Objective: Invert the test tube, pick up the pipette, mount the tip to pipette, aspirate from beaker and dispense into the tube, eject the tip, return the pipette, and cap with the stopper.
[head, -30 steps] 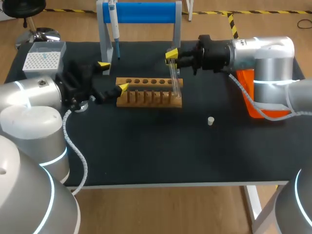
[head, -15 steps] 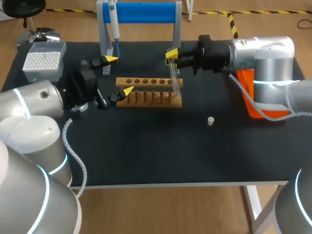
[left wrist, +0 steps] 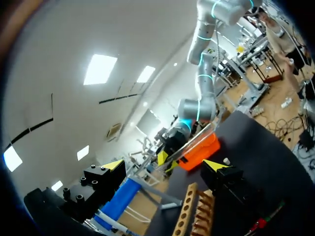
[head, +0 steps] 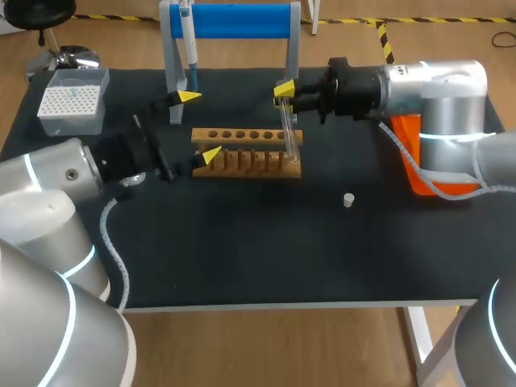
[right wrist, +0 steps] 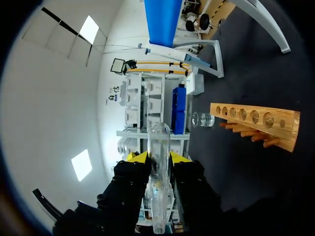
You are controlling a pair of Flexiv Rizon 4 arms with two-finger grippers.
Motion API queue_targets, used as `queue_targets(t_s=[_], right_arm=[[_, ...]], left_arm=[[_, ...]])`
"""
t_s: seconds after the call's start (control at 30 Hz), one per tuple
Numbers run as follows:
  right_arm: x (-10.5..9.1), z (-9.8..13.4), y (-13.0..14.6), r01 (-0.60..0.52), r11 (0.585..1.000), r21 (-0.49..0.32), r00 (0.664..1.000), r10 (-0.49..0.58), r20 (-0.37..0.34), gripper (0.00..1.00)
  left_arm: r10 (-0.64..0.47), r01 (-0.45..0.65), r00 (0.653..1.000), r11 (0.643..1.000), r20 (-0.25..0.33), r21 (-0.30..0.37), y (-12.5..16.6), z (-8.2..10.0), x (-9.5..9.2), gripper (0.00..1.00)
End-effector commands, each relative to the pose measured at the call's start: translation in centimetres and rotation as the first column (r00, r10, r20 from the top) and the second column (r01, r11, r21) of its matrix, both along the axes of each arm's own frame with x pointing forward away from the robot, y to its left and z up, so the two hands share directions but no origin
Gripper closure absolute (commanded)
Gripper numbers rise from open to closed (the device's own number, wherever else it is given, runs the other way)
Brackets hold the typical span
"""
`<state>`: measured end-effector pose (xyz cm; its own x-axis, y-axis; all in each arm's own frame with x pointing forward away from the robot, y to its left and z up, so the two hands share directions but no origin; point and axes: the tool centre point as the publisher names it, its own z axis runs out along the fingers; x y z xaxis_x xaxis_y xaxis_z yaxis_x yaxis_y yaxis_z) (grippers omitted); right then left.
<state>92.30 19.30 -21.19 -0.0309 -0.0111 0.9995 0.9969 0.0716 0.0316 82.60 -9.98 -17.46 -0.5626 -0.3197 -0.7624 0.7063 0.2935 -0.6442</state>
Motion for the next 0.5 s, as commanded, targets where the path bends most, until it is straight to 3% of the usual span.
queue_targets(t_s=[0.03, 0.2, 0.5], right_arm=[[0.0, 0.1, -0.1, 0.000, 1.000, -0.002, 1.000, 0.000, 0.000, 1.00], [0.0, 0.1, -0.1, 0.000, 1.000, -0.002, 1.000, 0.000, 0.000, 1.00], [0.0, 0.1, -0.1, 0.000, 1.000, -0.002, 1.000, 0.000, 0.000, 1.00]], left_arm=[[-0.213, 0.192, 0.937, 0.976, 0.275, 0.101, -1.2, -0.5, 0.9, 0.00], [-0.264, 0.180, 0.891, 0.952, 0.369, 0.247, -2.7, -0.4, 0.9, 0.00], [-0.298, 0.157, 0.853, 0.930, 0.429, 0.332, -5.0, -0.9, 1.2, 0.00]])
